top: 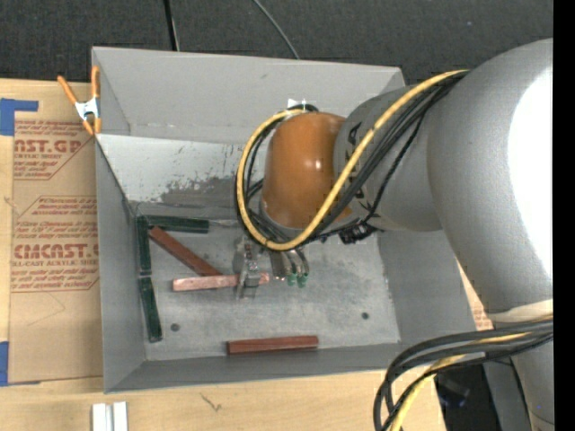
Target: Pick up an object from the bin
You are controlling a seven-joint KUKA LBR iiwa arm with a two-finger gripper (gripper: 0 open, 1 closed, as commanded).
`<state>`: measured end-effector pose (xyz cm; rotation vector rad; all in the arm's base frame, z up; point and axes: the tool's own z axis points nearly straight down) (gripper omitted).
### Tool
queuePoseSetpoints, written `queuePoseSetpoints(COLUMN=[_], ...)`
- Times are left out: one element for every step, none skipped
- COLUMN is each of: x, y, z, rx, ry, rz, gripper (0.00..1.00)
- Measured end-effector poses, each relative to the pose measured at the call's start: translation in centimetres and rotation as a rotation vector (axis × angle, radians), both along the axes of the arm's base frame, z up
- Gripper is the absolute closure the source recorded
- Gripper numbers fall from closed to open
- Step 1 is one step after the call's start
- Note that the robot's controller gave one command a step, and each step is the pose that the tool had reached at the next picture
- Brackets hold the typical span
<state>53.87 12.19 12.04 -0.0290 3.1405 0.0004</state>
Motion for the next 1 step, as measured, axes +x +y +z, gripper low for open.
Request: queuePoseSetpoints(x=[-0.16], y=[1.29], z=[4.96], rx=[-0.001], ry=[0.005], rz=[0.02], gripper=[1.0])
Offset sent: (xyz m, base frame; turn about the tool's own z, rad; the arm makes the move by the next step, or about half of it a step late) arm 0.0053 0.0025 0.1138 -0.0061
